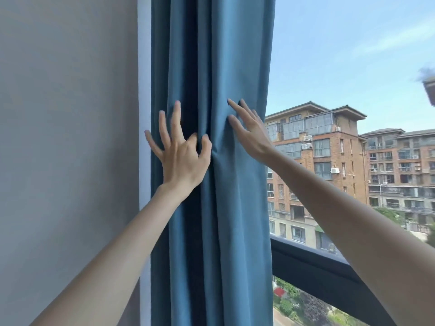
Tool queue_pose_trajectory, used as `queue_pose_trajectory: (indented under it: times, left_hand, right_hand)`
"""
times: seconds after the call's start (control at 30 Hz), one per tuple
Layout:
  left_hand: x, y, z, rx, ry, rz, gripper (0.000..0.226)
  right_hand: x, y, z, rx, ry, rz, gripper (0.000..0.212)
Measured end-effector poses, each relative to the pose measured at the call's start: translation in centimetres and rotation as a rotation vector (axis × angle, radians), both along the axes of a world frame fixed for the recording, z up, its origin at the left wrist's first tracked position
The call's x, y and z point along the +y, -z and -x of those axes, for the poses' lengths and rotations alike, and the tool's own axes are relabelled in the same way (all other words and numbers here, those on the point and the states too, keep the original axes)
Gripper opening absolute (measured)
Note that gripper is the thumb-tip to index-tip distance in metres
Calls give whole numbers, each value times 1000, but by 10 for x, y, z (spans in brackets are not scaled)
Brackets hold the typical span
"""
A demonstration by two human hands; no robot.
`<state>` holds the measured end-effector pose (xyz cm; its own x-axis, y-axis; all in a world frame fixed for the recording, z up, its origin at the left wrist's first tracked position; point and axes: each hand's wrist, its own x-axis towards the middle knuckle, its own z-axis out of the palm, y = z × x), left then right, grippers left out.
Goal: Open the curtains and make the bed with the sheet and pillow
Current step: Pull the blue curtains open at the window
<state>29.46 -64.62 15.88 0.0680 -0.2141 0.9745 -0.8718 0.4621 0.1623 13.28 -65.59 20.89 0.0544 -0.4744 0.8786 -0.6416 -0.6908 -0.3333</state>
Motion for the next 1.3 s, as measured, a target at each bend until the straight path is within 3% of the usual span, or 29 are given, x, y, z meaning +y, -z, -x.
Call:
queue_pose_trajectory:
  times: [0.17,0.27,0.37,0.43,0.53,0.77,0.97,1.3]
  left_hand:
    - [11,-15,2,174,454,-295,50]
    - [5,-21,-9,176,642,-443,37]
    - [-5,-30,-16,107,704,-460,57]
    - [-13,-37,-17,77,709,-454,67]
    - [-30,-47,-19,194,657,-352,59]
    - [-76,-42,-20,261,177,29,31]
    - [-134,-52,-30,410,114,18,32]
    - [-233,-65,-58,546,109,21,33]
  right_hand:
    - [8,-15,-4,8,-25,-17,49]
    - [6,-28,-4,-34,-19,-43,57]
    - [-3,-41,-5,-65,-1,-101,72]
    - [-12,-45,-8,-65,2,-91,79]
    - [-32,-47,-15,-73,-82,-4,81]
    - [-81,-55,-48,-32,44,137,62]
    - [-141,-73,-74,37,188,123,55]
    - [-248,-107,-119,86,93,-54,53]
